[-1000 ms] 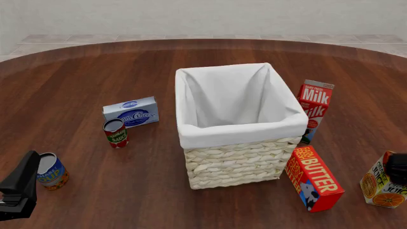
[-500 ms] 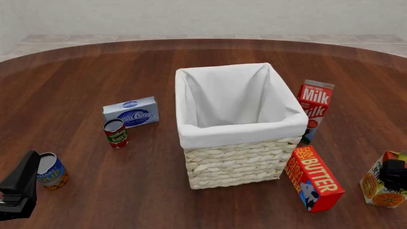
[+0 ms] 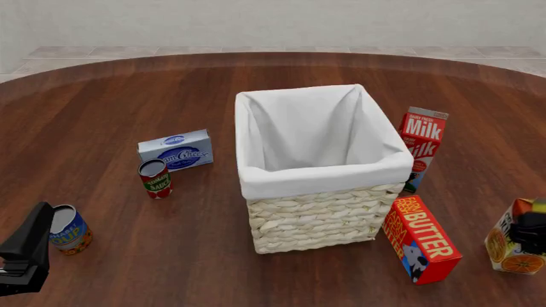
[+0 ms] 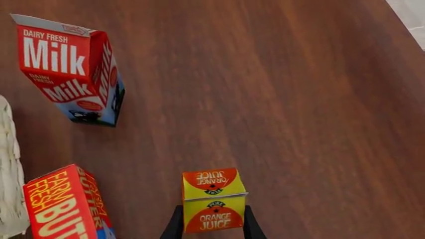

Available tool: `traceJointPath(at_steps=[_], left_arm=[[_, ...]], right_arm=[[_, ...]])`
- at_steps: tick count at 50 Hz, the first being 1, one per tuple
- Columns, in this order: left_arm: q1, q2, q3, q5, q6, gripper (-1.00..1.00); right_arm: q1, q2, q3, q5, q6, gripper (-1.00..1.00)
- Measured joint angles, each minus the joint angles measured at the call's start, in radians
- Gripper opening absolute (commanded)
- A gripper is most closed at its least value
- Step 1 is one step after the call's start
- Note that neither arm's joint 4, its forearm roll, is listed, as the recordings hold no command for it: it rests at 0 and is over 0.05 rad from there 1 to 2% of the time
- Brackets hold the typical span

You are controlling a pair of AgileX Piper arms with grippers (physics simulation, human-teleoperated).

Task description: Pick up the orange juice, and put it in the basket.

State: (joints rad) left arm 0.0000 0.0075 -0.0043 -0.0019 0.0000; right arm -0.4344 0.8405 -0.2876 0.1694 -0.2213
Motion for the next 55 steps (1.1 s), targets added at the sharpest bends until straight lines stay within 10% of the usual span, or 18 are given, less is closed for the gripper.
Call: traceJointPath(at_steps=[55], left_arm=[[0.000, 0.000, 0.000, 0.000, 0.000, 1.00]], right_arm=[[0.190, -0.155, -0.606, 0.413, 0.031, -1.00]])
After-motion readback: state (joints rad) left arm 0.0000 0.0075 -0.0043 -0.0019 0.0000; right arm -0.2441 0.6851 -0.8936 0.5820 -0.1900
